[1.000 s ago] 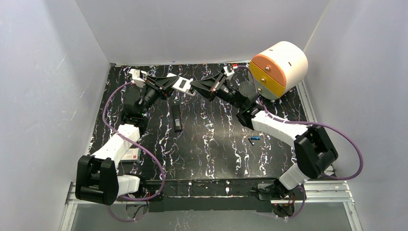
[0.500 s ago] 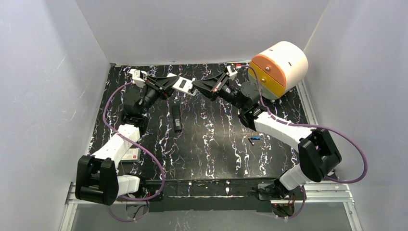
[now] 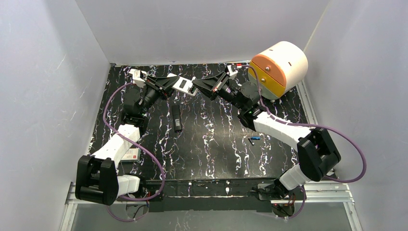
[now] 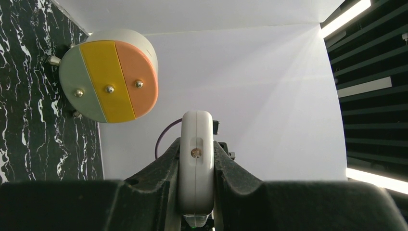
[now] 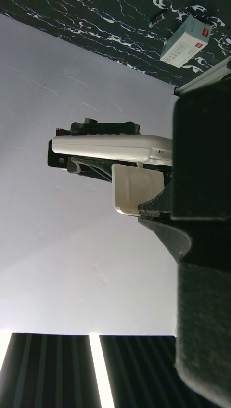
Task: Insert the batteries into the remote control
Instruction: Load the battery cover into the remote control.
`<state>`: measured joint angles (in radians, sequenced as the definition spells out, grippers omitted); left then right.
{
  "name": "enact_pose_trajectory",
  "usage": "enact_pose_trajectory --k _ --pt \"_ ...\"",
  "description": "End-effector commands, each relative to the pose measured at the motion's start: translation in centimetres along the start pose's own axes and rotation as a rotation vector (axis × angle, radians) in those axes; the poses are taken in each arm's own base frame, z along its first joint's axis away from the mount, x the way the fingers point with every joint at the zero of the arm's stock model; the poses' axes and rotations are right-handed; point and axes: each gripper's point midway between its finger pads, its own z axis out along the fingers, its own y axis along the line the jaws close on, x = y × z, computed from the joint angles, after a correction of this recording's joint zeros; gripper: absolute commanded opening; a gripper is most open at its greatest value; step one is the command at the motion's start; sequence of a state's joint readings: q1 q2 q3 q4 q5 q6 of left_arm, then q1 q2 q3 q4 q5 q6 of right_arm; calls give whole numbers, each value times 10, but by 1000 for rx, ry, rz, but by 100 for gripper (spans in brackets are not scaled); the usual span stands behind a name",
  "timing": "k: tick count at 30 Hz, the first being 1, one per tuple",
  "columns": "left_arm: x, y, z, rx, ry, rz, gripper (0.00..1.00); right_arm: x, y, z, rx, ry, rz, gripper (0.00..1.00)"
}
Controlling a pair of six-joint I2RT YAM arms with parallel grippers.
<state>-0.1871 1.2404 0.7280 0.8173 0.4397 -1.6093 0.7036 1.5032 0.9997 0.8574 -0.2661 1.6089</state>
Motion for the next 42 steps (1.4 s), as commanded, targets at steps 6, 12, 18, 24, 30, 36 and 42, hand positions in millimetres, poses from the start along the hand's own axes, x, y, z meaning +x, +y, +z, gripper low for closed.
enact_pose_trajectory --k 6,12,18,24,30,36,42 --pt "4 -20 -4 64 21 20 0 0 6 1 -51 -1 -8 1" --pt "3 -21 -2 65 14 9 0 0 1 -3 -27 -8 -15 1" --pt "3 -25 -3 75 17 -1 0 0 -8 -5 0 -10 -22 1" --pt "3 -27 -3 79 15 -8 0 3 -14 -5 18 -8 -27 1" --pt "2 -28 -2 80 11 -14 0 2 -16 -6 38 -12 -51 1" --pt "2 -27 -3 78 10 -14 0 2 -16 -8 47 -18 -64 8" --pt "2 -23 -3 71 7 -16 0 0 -15 -10 63 -31 -84 15"
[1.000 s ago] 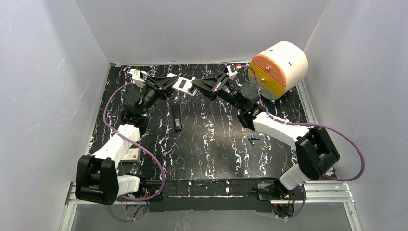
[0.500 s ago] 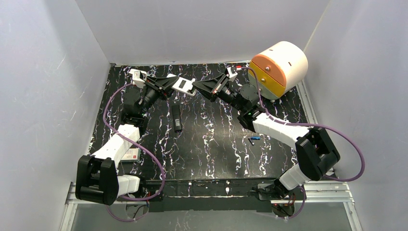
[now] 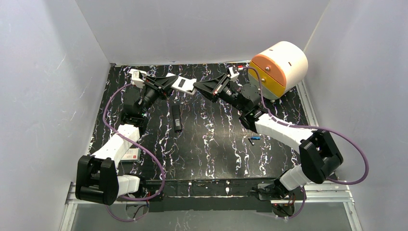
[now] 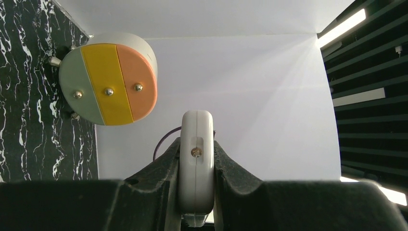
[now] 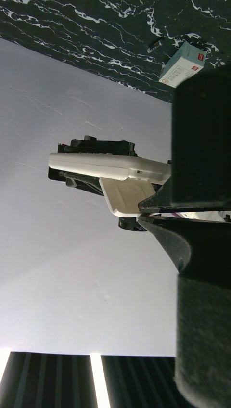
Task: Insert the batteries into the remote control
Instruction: Load the battery cover into the remote control.
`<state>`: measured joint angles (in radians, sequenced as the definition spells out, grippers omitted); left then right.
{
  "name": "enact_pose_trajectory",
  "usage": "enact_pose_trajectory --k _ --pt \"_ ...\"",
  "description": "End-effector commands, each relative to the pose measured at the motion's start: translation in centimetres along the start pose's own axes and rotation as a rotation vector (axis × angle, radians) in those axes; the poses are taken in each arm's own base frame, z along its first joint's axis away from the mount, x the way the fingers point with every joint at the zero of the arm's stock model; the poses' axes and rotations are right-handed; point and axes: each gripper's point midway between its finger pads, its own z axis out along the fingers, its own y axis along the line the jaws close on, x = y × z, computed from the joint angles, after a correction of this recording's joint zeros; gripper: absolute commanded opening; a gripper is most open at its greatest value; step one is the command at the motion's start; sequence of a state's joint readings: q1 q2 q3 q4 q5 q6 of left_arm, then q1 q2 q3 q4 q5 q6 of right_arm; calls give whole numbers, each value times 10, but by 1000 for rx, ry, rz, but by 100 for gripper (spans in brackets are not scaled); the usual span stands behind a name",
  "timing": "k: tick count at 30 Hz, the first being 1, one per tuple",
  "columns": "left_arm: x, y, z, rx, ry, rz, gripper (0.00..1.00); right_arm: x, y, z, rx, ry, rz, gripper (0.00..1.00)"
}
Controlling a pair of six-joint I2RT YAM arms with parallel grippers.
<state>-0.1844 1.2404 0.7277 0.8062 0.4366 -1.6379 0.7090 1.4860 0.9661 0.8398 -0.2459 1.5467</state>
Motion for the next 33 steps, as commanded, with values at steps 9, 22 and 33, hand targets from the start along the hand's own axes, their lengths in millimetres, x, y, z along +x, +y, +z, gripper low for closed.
enact_pose_trajectory --k 9,22,33 --pt "3 -21 -2 74 10 19 0 0 -1 -7 36 -18 -38 39" --pt "0 -15 1 62 2 18 0 -5 5 -16 50 -48 -57 47" --pt "1 -14 2 60 8 20 0 -7 0 -19 55 -44 -50 49"
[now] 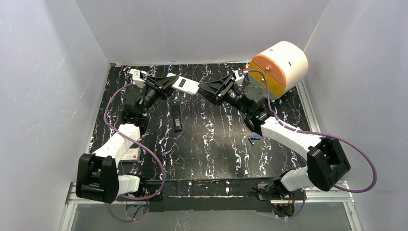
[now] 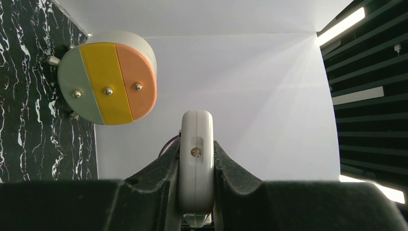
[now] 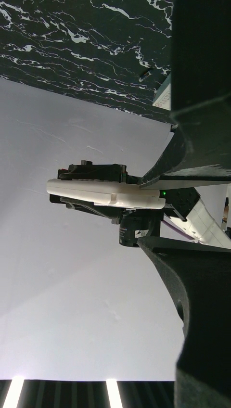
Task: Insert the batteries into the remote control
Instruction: Load the battery cover into the remote control.
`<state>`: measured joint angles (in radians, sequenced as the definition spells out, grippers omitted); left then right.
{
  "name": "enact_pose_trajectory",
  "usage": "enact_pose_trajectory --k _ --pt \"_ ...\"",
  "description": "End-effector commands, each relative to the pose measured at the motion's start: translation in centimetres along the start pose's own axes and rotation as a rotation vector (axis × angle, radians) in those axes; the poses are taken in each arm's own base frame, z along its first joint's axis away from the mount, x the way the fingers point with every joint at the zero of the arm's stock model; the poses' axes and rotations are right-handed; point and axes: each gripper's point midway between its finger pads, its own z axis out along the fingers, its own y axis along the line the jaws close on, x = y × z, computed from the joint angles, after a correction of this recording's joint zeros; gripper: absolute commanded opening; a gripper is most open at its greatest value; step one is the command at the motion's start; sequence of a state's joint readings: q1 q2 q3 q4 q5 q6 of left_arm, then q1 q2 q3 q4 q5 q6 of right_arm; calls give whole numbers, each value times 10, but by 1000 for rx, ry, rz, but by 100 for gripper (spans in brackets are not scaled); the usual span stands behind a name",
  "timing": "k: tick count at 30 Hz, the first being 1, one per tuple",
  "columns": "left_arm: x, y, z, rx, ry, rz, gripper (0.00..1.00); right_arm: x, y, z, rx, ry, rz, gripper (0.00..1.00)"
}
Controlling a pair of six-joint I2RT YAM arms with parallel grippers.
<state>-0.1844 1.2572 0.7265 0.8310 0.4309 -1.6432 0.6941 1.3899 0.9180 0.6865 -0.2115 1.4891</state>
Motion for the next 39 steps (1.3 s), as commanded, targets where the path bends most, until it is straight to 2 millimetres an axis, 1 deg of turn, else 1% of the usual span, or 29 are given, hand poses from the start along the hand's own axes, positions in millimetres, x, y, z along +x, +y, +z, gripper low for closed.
enact_pose_trajectory --k 1,4,13,18,25,28,32,36,39 --pt "3 -16 -1 53 14 23 0 -1 14 0 -54 1 -17 49" --pt "3 -15 -2 51 15 22 0 0 12 3 -49 12 -16 49" --pt "5 -15 -1 50 28 20 0 5 2 13 -6 58 -34 54" --pt "8 -17 -2 55 42 29 0 6 -1 16 -3 67 -36 54" --pt "15 -23 -7 77 70 93 0 7 -10 17 28 72 -31 54" --pt "17 -27 -8 93 79 125 0 7 -10 17 34 71 -32 54" --pt "20 -30 -9 107 88 162 0 6 -4 16 24 69 -39 55" --pt "18 -25 -8 95 83 163 0 5 2 15 10 62 -51 60" --pt "18 -21 -7 87 85 159 0 5 4 15 9 62 -61 61"
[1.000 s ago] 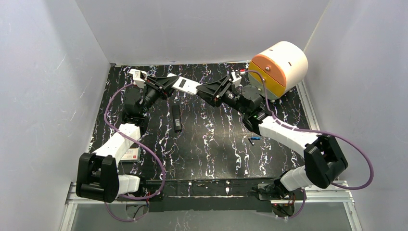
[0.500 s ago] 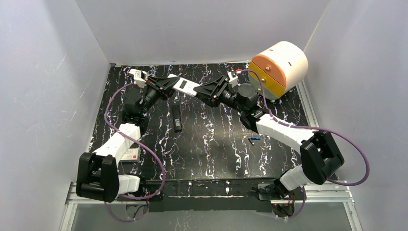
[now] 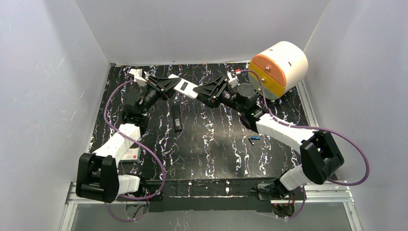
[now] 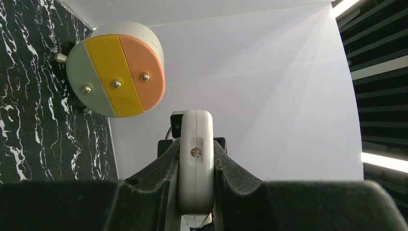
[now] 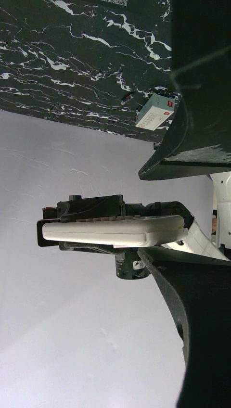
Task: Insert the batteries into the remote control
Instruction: Load the battery cover into the remote control.
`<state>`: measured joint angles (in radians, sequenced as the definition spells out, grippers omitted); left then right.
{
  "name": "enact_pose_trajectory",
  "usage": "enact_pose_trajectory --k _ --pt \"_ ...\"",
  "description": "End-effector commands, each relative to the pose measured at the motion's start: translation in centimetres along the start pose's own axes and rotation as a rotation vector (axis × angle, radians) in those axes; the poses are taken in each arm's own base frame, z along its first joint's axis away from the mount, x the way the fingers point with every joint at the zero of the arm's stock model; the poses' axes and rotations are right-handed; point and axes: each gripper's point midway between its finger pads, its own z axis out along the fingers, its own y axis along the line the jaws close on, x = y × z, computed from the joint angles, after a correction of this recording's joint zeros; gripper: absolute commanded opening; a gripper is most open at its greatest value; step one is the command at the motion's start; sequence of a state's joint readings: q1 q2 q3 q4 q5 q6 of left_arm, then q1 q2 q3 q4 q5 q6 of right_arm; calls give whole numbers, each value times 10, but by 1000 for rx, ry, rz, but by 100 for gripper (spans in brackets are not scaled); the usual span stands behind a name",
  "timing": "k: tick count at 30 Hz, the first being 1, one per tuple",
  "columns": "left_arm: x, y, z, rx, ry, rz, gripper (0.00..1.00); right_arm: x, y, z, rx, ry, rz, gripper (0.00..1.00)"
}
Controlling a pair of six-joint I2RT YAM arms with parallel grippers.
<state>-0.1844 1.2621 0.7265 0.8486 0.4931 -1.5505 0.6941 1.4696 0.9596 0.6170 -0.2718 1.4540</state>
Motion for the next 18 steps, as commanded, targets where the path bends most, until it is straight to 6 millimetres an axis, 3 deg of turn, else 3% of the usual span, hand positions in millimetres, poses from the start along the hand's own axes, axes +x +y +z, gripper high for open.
enact_pose_trajectory --k 1,8,18 --pt "5 -24 -5 76 20 65 0 -4 37 0 -80 -7 -62 62" --pt "6 -30 -4 88 27 73 0 1 29 9 -57 21 -67 57" --pt "4 -38 -2 104 24 77 0 4 15 6 1 32 -90 37"
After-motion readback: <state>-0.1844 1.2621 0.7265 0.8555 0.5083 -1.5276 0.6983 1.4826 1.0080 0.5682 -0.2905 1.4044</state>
